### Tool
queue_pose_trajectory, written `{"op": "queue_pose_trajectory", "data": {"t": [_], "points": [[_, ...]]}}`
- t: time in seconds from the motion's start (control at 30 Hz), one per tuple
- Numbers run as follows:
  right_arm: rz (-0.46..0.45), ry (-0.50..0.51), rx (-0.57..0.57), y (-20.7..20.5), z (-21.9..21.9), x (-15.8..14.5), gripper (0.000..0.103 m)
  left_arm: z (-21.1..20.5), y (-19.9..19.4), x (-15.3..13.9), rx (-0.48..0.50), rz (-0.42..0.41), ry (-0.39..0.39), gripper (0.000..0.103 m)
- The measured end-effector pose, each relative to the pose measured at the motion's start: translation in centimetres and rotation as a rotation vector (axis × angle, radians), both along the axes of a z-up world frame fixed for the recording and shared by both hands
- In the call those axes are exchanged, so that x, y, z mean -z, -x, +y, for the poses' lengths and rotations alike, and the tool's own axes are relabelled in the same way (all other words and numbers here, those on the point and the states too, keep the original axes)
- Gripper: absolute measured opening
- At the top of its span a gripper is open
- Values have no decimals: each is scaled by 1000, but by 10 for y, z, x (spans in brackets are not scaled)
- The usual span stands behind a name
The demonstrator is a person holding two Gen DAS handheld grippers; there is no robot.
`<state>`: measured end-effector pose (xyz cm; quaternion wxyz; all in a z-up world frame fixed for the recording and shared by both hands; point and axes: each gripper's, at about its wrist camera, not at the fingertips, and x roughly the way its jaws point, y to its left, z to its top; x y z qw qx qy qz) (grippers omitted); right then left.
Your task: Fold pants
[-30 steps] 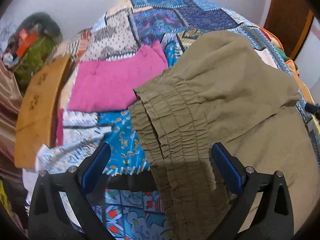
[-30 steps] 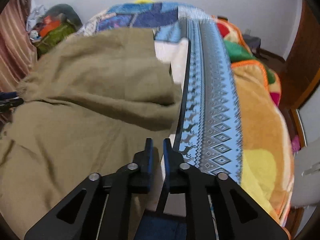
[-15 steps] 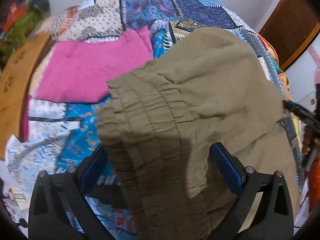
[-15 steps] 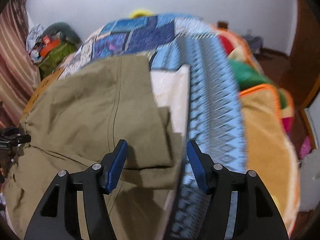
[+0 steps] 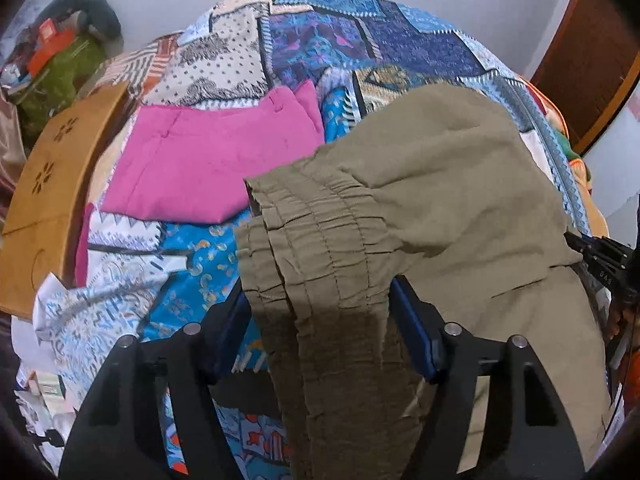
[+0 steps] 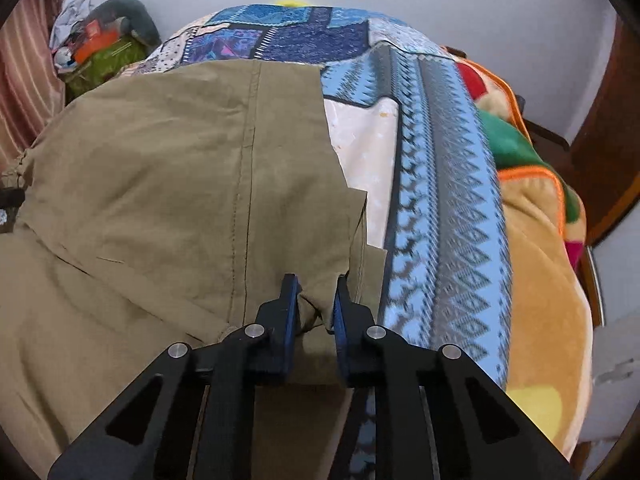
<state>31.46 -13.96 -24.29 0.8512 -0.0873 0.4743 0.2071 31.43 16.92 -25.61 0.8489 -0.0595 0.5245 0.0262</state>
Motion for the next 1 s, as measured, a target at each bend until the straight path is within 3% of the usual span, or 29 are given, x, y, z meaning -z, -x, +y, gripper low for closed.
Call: {"op": "queue_pose_trajectory", "data": {"t": [0.2,0.4,0.47,0.5,0.63,0.7,0.9,1.0], "points": [[46,-19,21,1,-13,-6,16,-4,7,-7,63,31,6,75],[22,-49,24,10,-29,-40,22,15,13,-40,38,-67,-87,83],[-23,-65,35,7,-31,-57,32,28,4,-42,7,-68,-87,83],[-46,-73,41,3,-30,-64,42,35,-2,-42,-12,-67,-82,83],[-128,-101,71,-19,-19,-86,65,54,-25,-34,-57,-54,-24,83],[-141,-122,77,-37,-11,-89,72,62,-37,-24,-68,-23,19,83],[-104,-142,63,-92,17,-69,72,69,-66,9,-70,53,130,83],[-77,-147,65,-114,29,-54,72,64,-77,23,-50,73,147,83]]}}
